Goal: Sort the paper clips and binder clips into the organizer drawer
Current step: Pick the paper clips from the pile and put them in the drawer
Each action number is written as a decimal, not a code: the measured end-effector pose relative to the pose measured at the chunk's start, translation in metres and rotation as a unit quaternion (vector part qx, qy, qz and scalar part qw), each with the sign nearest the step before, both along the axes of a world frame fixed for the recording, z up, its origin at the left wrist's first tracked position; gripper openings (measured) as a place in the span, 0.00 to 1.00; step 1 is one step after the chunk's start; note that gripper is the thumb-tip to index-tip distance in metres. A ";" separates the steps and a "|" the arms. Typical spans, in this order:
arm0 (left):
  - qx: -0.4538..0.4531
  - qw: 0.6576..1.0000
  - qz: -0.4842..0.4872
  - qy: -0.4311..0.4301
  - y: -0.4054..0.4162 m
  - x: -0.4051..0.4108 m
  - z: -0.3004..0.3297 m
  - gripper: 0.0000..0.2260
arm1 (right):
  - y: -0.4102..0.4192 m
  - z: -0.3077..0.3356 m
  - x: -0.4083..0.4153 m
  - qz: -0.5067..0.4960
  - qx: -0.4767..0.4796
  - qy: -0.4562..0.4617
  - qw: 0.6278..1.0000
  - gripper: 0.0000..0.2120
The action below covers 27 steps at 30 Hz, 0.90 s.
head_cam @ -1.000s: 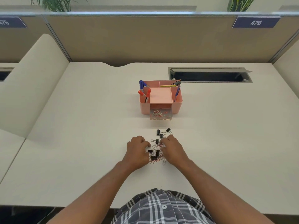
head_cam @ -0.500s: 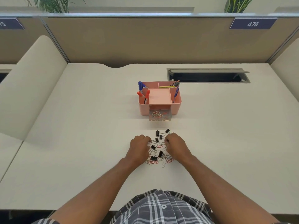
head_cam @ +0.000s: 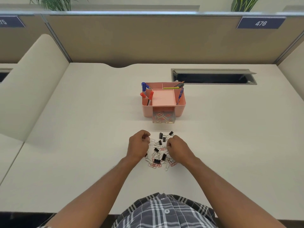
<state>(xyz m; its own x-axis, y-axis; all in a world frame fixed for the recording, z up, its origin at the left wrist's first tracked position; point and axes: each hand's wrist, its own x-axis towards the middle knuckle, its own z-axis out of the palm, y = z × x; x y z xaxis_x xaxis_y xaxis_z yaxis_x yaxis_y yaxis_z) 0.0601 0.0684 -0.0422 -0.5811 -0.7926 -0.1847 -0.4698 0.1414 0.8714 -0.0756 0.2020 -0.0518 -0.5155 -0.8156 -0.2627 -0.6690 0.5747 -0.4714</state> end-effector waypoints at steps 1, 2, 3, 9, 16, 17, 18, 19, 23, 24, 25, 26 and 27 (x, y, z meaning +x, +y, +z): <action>0.001 1.000 0.006 0.016 0.000 -0.002 0.003 0.10 | -0.002 0.004 -0.001 -0.012 -0.014 -0.010 1.000 0.07; 0.000 0.999 0.012 0.030 -0.001 -0.004 0.007 0.10 | -0.003 0.010 -0.003 -0.031 -0.046 -0.018 0.998 0.07; -0.006 0.999 0.018 0.043 -0.001 -0.007 0.011 0.09 | -0.006 0.016 -0.005 -0.054 -0.096 -0.020 0.994 0.07; -0.073 0.992 0.045 0.089 -0.013 -0.041 0.040 0.07 | -0.037 0.059 -0.025 -0.153 -0.279 -0.040 0.947 0.06; -0.119 0.989 0.030 0.079 -0.022 -0.067 0.054 0.06 | -0.052 0.067 -0.035 -0.153 -0.259 -0.010 0.954 0.08; -0.131 0.988 0.029 0.081 -0.021 -0.065 0.053 0.06 | -0.048 0.064 -0.033 -0.154 -0.263 -0.015 0.952 0.07; -0.146 0.985 0.027 0.082 -0.020 -0.061 0.050 0.06 | -0.042 0.061 -0.030 -0.156 -0.259 -0.022 0.953 0.07; -0.160 0.984 0.023 0.077 -0.018 -0.055 0.045 0.06 | -0.036 0.056 -0.027 -0.153 -0.239 -0.028 0.958 0.06; -0.170 0.982 -0.062 -0.050 -0.004 -0.024 0.010 0.04 | -0.010 0.028 -0.013 -0.066 -0.048 -0.026 0.996 0.06; -0.180 0.974 -0.096 -0.098 -0.001 -0.018 0.000 0.04 | -0.006 0.021 -0.008 -0.052 -0.021 -0.029 0.998 0.06; -0.196 0.962 -0.131 -0.138 0.002 -0.012 -0.008 0.04 | -0.003 0.015 -0.002 -0.043 -0.008 -0.026 0.999 0.06; -0.211 0.949 -0.163 -0.165 0.005 -0.009 -0.014 0.05 | -0.002 0.011 0.003 -0.035 -0.003 -0.018 0.999 0.06; -0.225 0.939 -0.189 -0.178 0.007 -0.006 -0.018 0.05 | -0.002 0.006 0.008 -0.027 -0.004 -0.008 1.000 0.06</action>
<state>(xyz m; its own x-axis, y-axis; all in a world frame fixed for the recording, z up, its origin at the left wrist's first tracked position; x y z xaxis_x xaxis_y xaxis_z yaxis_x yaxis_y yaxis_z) 0.0544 0.0750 -0.0603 -0.8015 -0.5868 -0.1155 -0.5620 0.6730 0.4809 -0.0673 0.1997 -0.0457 -0.5551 -0.7885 -0.2648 -0.6297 0.6063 -0.4856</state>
